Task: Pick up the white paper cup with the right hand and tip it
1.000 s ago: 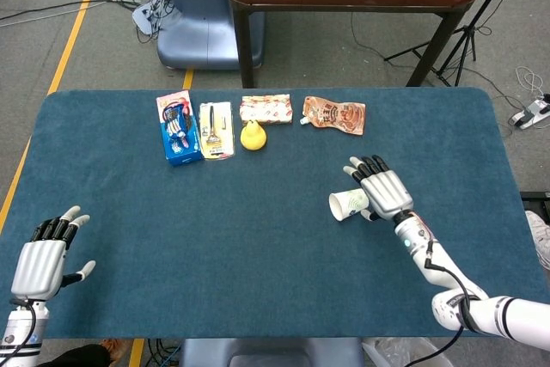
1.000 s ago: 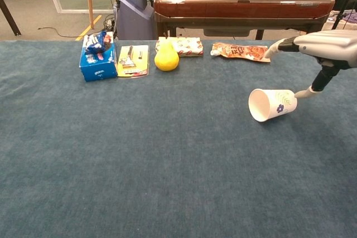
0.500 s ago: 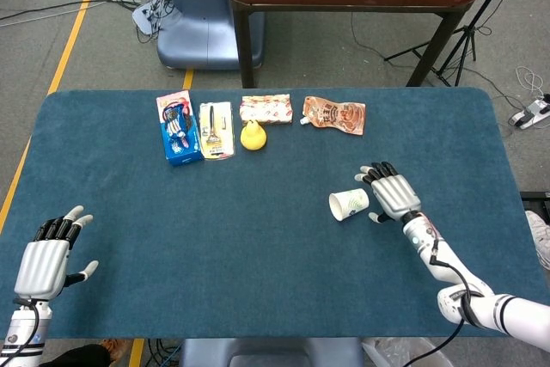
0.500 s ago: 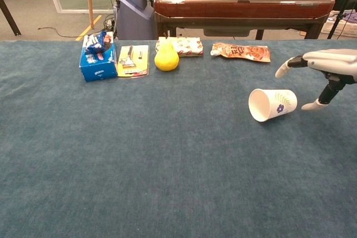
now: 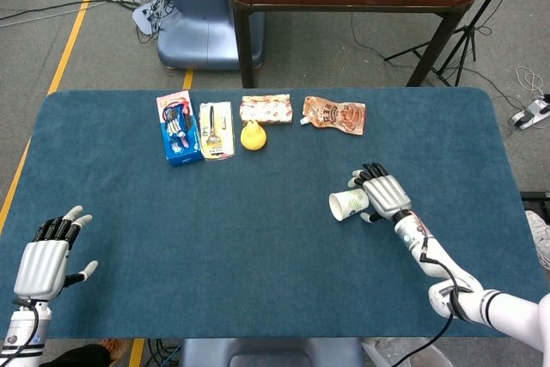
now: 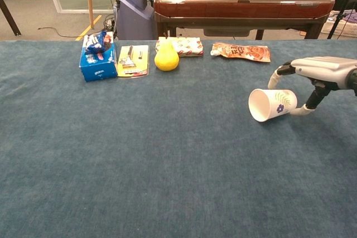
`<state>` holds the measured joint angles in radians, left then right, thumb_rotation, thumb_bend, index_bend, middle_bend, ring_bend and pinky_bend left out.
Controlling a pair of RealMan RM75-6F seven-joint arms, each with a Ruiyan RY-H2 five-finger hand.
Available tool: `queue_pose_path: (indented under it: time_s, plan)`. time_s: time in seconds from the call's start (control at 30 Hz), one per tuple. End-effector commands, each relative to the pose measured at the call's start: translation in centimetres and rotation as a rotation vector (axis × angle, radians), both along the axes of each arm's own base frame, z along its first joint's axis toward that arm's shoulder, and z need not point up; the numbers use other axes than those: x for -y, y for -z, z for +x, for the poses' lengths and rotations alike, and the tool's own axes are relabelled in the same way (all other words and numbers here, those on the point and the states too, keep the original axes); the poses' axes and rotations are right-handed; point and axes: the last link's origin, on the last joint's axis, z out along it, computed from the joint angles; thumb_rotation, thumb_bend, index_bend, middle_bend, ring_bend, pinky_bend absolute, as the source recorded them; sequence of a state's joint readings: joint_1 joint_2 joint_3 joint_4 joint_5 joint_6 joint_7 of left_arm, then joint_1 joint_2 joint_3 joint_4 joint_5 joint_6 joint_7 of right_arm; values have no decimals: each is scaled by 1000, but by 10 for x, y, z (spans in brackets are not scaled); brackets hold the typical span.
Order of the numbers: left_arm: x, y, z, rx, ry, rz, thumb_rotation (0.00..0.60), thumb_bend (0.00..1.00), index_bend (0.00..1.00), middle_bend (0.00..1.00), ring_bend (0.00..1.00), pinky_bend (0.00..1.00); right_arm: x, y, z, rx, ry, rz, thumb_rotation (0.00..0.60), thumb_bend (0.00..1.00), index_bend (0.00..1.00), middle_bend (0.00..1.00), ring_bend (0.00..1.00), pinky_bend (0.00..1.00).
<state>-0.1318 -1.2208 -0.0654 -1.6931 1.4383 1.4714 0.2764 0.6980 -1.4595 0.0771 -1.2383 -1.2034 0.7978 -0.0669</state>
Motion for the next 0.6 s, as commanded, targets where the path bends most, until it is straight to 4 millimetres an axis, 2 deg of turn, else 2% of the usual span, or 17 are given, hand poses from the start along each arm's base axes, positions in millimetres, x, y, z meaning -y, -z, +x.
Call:
queue_pose_path:
  time_s: [0.03, 0.6]
  plan:
    - [0, 0, 0, -1, 0, -2, 600, 146, 220, 126, 162, 137, 1, 1, -2, 6, 5, -3, 600, 214, 305, 176, 0, 0]
    - [-2, 2, 2, -9, -2, -9, 600, 146, 219, 126, 162, 137, 8, 9, -9, 70, 32, -15, 600, 258, 382, 229, 9, 0]
